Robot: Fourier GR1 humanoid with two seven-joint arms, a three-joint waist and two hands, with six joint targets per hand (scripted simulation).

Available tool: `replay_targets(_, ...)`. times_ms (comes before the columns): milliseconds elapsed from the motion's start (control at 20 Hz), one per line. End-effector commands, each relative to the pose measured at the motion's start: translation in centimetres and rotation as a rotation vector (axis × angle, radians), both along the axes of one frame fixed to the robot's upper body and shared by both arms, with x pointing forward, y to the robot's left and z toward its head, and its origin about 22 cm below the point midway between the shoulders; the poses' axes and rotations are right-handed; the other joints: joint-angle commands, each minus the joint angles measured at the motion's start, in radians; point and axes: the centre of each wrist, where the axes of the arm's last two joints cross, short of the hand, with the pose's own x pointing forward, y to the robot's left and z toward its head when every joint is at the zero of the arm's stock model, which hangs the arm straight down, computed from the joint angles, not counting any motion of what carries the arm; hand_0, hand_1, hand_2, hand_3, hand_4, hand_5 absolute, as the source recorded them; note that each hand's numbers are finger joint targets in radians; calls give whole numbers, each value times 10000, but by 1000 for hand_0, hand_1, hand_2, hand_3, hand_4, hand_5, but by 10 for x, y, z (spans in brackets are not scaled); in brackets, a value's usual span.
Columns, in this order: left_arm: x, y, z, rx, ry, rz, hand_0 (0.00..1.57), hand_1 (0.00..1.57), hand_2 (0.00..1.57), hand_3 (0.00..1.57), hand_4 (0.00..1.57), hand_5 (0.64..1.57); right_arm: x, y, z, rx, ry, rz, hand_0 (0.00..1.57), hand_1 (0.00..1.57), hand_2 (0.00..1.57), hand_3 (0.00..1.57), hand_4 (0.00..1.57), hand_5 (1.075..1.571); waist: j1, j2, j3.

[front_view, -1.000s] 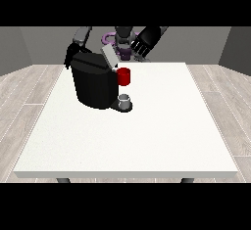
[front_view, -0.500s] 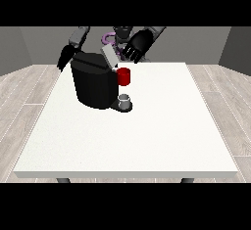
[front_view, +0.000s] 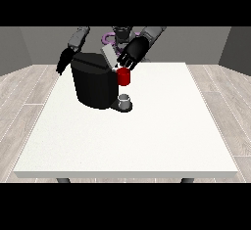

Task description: Insert the coffee pod into the coffee machine and close the lid

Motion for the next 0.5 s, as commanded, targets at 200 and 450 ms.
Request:
replay_targets(200, 3, -1, -21, -76, 262, -294, 1243, 1243, 1284, 1230, 423, 1571, -4, 12, -4, 76, 48, -238, 0, 0, 0, 0, 0, 1571, 121, -48, -3)
replay_targets(450, 5, -17, -8, -79, 218, -13, 1192, 1192, 1248, 1202, 420, 1571, 11, -3, 21, -72, -99, -27, 0, 0, 0, 0, 165, 1571, -188, 128, -1)
